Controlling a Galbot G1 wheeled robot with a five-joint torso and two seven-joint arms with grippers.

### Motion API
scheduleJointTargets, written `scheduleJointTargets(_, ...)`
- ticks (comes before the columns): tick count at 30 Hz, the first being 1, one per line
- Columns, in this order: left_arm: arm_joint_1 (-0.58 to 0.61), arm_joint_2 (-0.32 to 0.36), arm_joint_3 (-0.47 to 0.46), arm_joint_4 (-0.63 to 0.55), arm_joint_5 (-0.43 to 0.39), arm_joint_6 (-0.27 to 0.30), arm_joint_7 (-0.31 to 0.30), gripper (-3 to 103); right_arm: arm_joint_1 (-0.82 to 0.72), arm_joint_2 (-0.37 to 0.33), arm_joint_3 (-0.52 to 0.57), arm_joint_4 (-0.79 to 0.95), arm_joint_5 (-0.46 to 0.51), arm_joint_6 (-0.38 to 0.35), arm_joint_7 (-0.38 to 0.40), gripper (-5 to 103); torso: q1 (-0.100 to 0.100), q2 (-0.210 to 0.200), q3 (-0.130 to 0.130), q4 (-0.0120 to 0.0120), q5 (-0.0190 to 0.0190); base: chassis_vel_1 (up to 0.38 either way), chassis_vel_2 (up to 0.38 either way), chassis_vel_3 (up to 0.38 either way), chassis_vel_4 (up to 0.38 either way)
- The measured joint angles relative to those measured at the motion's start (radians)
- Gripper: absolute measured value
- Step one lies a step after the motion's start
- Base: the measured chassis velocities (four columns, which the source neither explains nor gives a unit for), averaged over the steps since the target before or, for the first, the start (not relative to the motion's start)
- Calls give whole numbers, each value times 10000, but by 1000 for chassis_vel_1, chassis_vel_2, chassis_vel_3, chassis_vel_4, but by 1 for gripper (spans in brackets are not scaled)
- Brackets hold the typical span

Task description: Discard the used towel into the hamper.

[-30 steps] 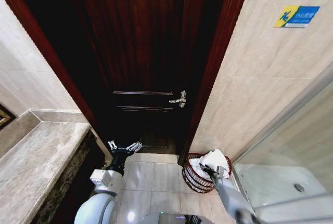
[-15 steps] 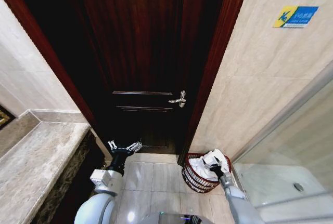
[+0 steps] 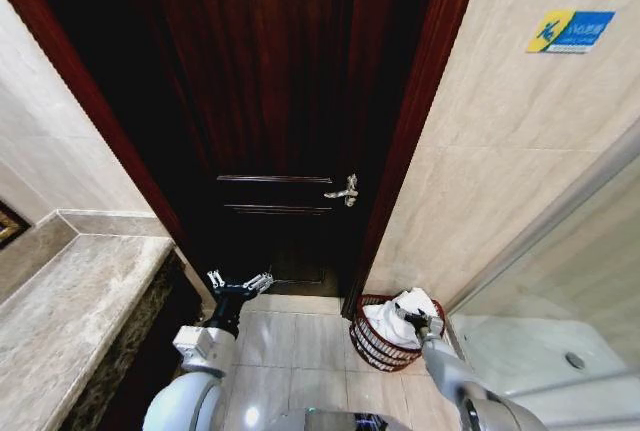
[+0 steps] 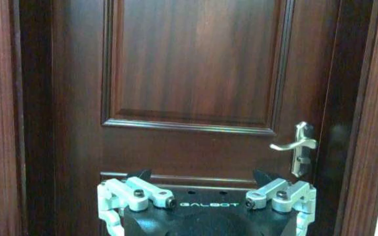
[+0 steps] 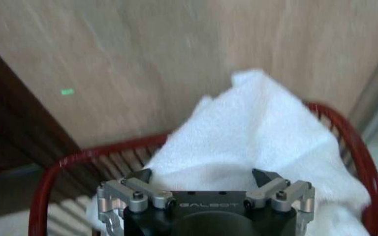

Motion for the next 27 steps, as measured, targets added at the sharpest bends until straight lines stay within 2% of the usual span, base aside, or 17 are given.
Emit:
scheduleJointTargets(3,0,0,0,0,0,0,0,100,11,1,37,-124,242,-412,-69,100,0,0,0,0,0,0,0,0,0)
scheduleJointTargets(5,1,0,0,0,0,0,0,100,28,11,72,-157,629,-1032,-278,100,0,0,0,1,-1,0,0,0,0)
scheduleJointTargets(6,1,0,0,0,0,0,0,100,28,11,72,-157,629,-1032,-278,100,0,0,0,1,-1,0,0,0,0)
scheduleJointTargets(15,0,0,0,0,0,0,0,100,444,162,242,-623,468,-2770,-608,100,-2,0,0,1,-1,0,0,0,0)
scheduleJointTargets(22,1,0,0,0,0,0,0,100,646,148,253,-718,214,-3469,-601,100,-2,0,0,2,2,0,0,0,0)
scheduleJointTargets(25,0,0,0,0,0,-1,0,100,638,132,212,-673,151,-3529,-612,100,-2,0,0,1,2,0,0,0,0)
scheduleJointTargets(27,0,0,0,0,0,0,0,100,508,117,86,-466,-273,-3348,-840,100,-1,0,0,2,1,0,0,0,0)
